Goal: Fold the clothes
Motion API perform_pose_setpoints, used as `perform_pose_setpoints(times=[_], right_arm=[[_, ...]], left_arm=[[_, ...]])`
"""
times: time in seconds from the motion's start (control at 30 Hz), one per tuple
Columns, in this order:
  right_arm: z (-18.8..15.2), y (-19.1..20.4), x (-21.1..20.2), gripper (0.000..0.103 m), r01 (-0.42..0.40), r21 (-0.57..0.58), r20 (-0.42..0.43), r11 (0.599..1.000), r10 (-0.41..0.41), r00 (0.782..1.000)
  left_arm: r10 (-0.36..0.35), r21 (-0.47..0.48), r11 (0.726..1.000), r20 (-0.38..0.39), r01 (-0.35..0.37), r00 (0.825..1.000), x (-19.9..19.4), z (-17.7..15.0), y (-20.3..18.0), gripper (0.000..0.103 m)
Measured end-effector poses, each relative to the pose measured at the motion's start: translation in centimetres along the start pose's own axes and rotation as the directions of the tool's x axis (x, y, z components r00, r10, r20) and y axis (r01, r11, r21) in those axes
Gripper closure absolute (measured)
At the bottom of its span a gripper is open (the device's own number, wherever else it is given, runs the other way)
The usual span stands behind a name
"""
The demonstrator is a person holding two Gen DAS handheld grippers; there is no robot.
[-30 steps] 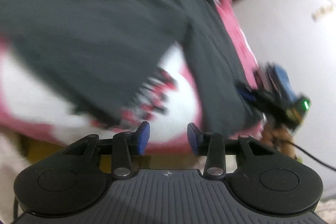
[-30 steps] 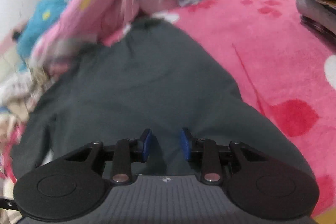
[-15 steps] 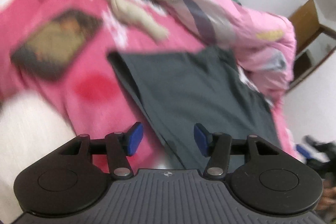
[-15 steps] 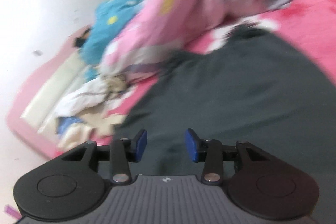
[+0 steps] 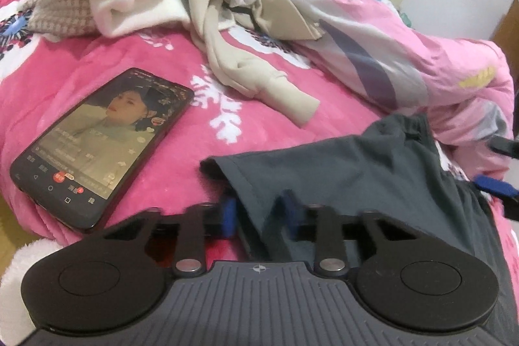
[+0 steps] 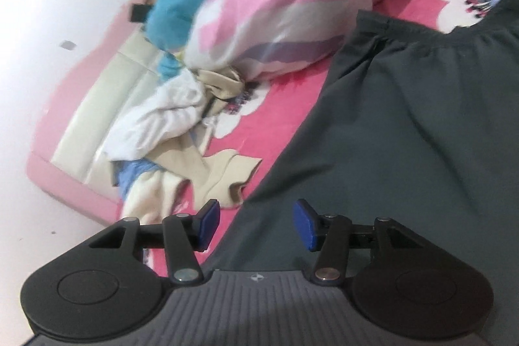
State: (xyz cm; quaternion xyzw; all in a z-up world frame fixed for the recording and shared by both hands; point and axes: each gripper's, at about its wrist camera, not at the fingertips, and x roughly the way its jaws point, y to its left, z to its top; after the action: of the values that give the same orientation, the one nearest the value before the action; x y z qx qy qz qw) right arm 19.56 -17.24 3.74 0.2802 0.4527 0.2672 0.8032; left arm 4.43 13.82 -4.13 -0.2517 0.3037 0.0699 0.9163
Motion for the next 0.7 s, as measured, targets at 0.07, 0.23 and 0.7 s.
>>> perform_pose_setpoints(times=[0.07,0.23,0.7], right_arm=[[1.5,0.1,2.9,0.049,0.042,0.008,-0.045,0.999,-0.042,0.998],[5.2,0.9,8.2,0.049,0.180,-0.047,-0.086,0.983,-0.183,0.979],[12.8,1.7,18.0,0.049,0.476,-0.273,-0.118,0.836,-0.521,0.846]], left_arm=[[-0.006,-0.002,1.000,0.008,0.006,1.000,0.1,-0.1,0.2,0.095],[-0.064,0.113,0.992,0.106,0.052,0.992,-1.7,-1.1,-1.1,0.100],[-0.468,0.413,0.834,0.177,0.367,0.866,-6.1,-4.8,-6.5,0.101]])
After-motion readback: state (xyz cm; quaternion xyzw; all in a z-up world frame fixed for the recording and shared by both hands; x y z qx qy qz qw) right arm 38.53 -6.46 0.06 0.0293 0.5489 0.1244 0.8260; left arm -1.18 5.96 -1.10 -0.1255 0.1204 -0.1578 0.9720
